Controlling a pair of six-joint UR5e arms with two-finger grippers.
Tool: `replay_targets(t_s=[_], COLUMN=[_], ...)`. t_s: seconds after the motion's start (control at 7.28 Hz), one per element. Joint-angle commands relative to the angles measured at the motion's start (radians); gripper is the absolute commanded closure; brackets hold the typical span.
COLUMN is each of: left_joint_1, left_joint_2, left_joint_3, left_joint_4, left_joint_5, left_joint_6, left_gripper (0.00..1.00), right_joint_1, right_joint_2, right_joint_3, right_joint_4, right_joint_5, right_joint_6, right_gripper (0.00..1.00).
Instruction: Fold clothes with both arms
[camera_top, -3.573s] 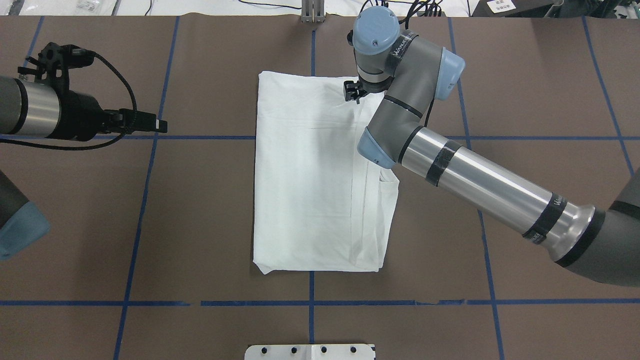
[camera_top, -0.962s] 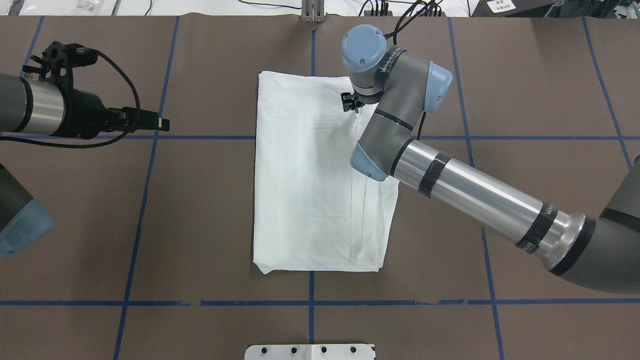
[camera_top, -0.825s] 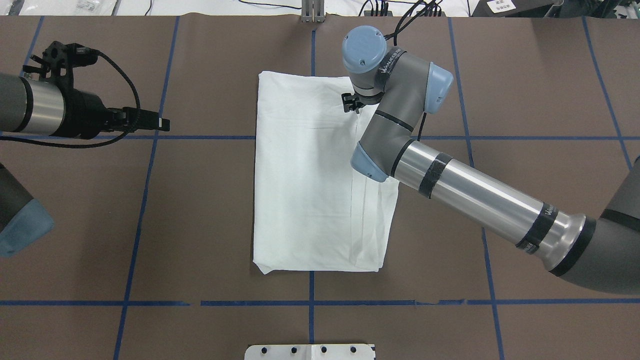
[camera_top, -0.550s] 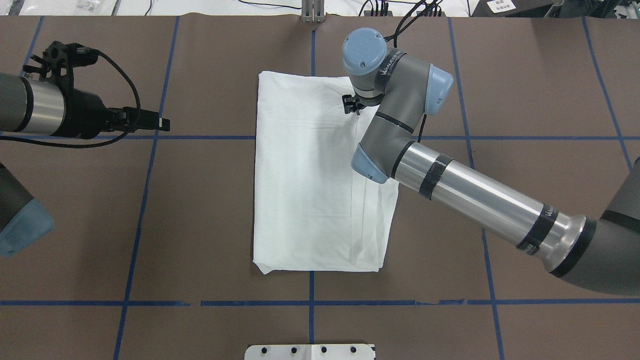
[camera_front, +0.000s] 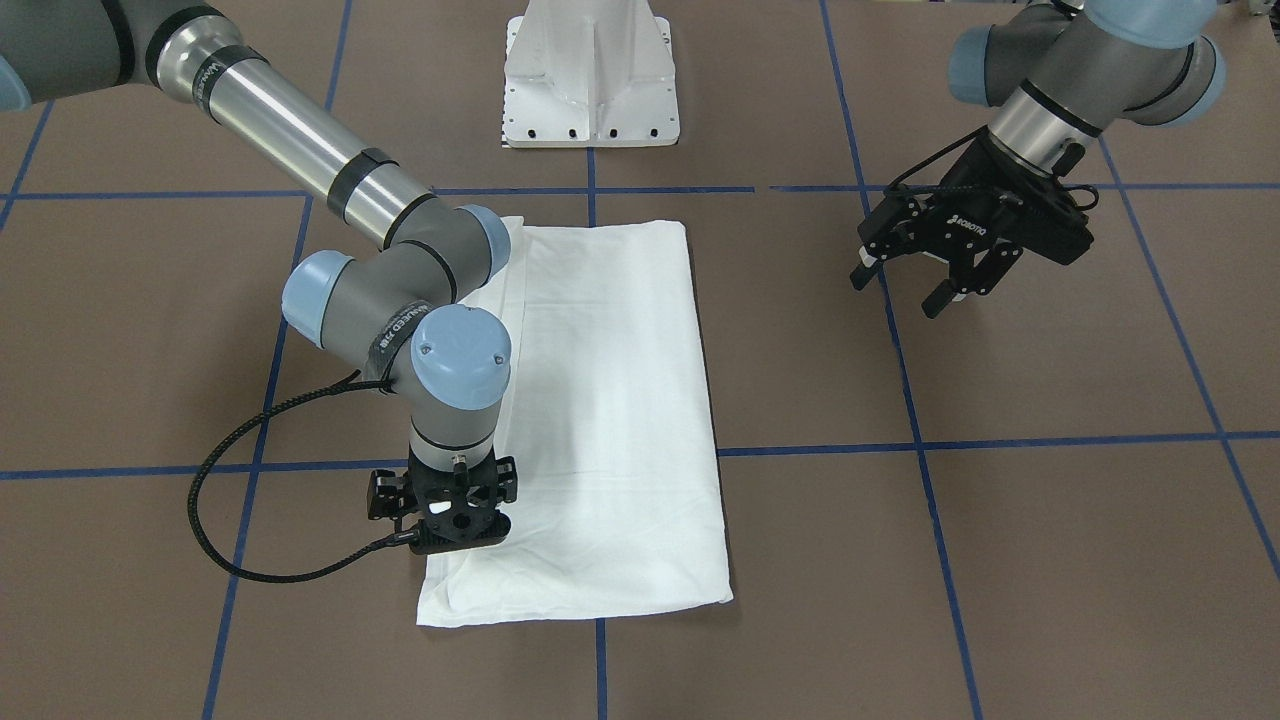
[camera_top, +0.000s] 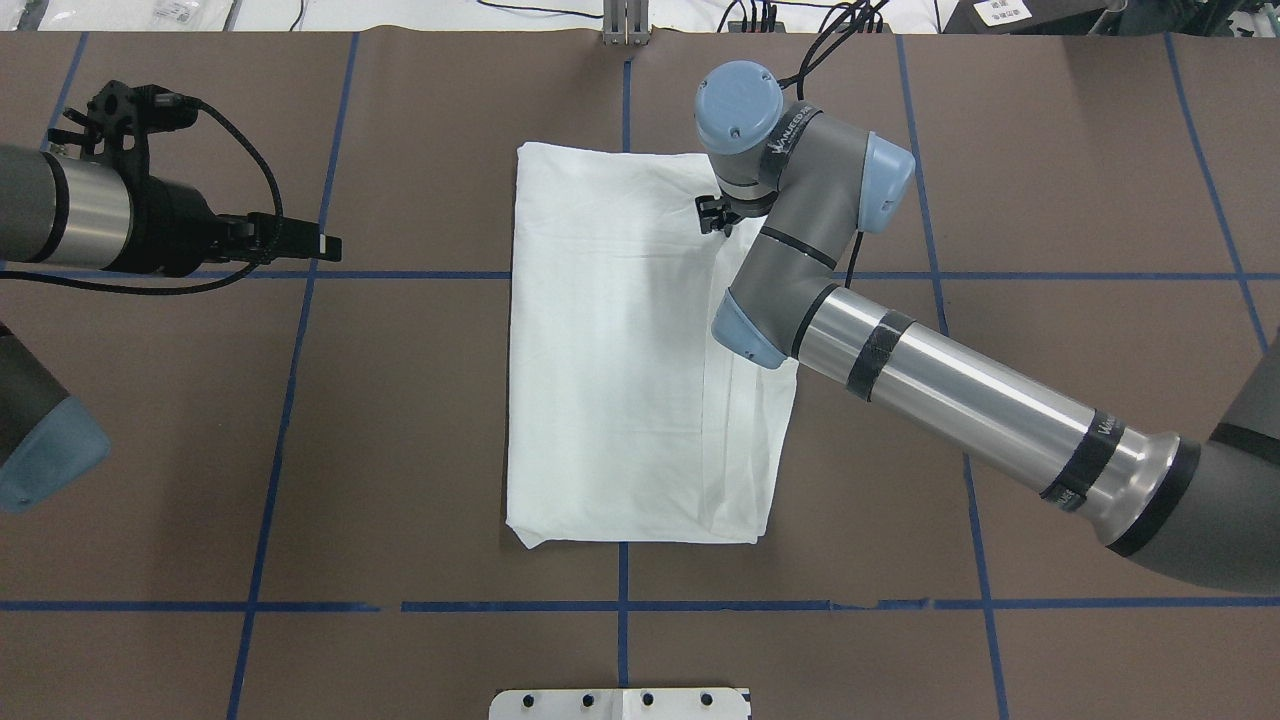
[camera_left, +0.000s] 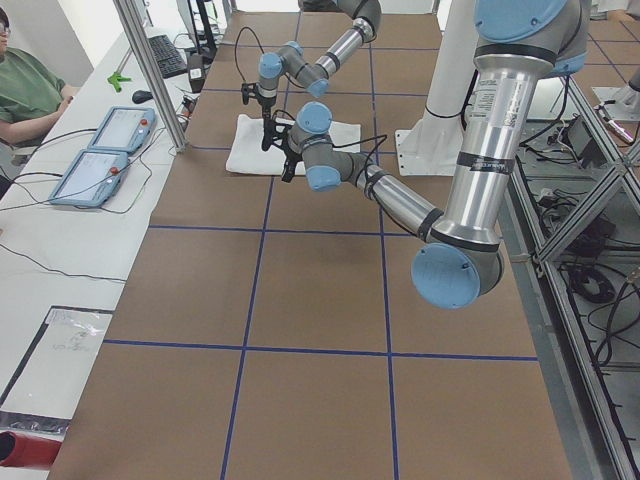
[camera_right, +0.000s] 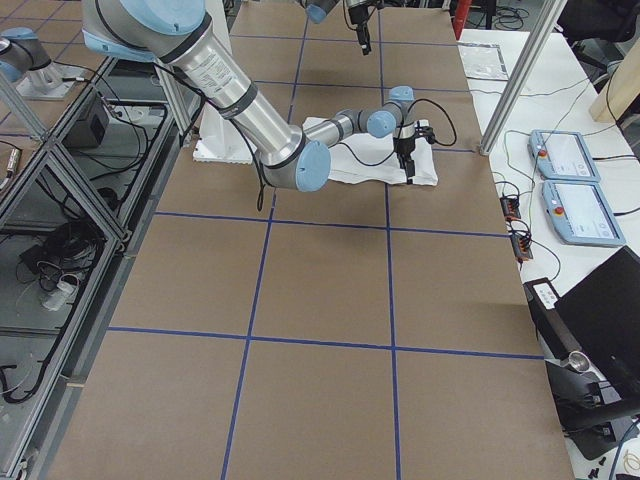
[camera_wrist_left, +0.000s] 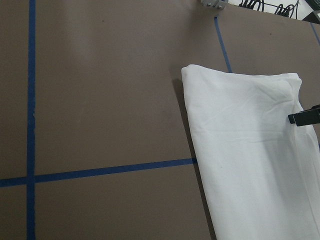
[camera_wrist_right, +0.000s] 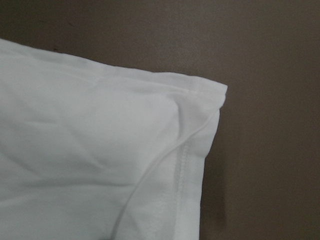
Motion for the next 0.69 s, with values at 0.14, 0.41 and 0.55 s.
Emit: replay_targets(t_s=[0.14,0.41,0.55], left_joint_1=[0.000,0.000,0.000], left_joint_2=[-0.006,-0.007,-0.007], left_joint_3=[0.005,0.009,0.009], left_joint_4=[0.002,0.000,0.000], left_joint_5=[0.002,0.002,0.002], left_joint_6=[-0.002,-0.002,-0.002], left_gripper=[0.00,0.00,0.00], right_joint_1=[0.037,0.050,0.053], right_joint_2=[-0.009,-0.060,-0.079], right_joint_3=[0.040,0.097,0.108], right_joint_4=[-0.107,-0.123,-0.122], right_joint_5=[0.077,0.100,0.100], right_joint_6=[-0.070,-0.093,-0.111], right_gripper=[0.00,0.00,0.00])
